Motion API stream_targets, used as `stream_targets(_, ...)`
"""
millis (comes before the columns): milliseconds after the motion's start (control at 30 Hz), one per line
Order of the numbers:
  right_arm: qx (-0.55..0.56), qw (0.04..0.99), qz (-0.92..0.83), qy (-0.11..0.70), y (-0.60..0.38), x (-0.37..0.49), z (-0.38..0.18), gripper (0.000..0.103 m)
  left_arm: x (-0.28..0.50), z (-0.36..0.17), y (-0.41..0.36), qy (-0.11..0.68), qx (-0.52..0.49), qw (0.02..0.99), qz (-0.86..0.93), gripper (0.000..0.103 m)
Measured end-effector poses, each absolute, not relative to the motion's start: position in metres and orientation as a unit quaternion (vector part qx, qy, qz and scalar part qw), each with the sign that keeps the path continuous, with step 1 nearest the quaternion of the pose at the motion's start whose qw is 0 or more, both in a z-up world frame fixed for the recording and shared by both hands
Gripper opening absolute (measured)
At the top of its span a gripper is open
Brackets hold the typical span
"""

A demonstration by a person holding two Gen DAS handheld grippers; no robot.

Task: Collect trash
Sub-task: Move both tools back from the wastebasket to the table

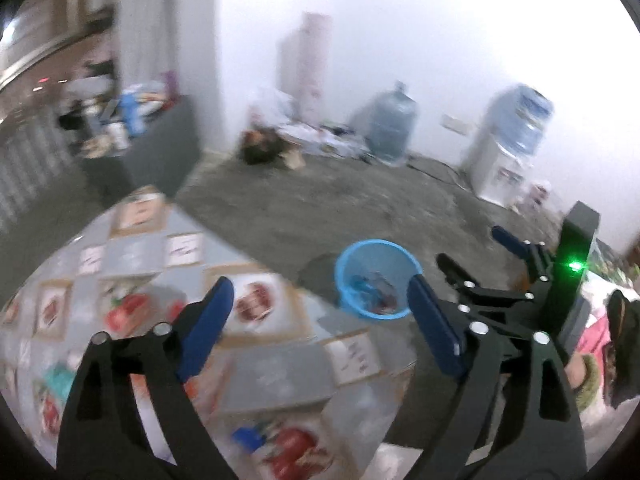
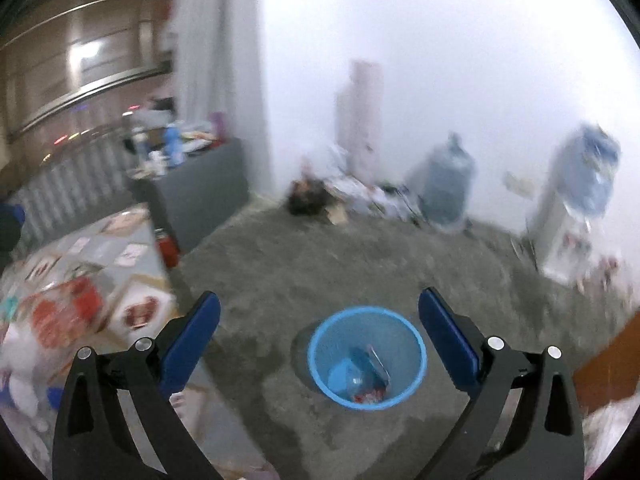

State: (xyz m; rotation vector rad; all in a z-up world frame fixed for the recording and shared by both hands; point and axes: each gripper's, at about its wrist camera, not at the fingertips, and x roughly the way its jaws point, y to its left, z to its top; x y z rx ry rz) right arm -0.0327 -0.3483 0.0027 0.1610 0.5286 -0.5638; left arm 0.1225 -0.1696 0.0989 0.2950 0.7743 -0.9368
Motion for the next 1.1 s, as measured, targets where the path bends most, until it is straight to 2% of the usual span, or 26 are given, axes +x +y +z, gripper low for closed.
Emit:
stream_targets(133,0.071,0.957,-0.168,0.225,-0.304,-0.027,0.024,0.097,0.123,0.102,-0.105,0.371,0.096,0.837,-0.390,0.091)
stream_targets(367,0.050,0.969,-0.080,0.226,-0.233,-0.002,0.036,0.097,0.113,0.095,0.006,0.356,0.036,0.884,-0.302,0.094)
stream_targets(767,0.077,0.942,0.003,0.326,-0.206,0.013,0.003,0.097,0.094,0.057,0.134,0.358,-0.096,0.900,-0.231,0.094)
stream_targets(967,0.107,0.918,0.036,0.381,-0.200,0.016,-0.022,0.096,0.094,0.028,0.165,0.377,-0.119,0.889,-0.230,0.094)
stream_targets(1100,0.119,0.914,0.058,0.382,-0.190,0.017,-0.028,0.096,0.098,0.014,0.177,0.383,-0.121,0.887,-0.228,0.094)
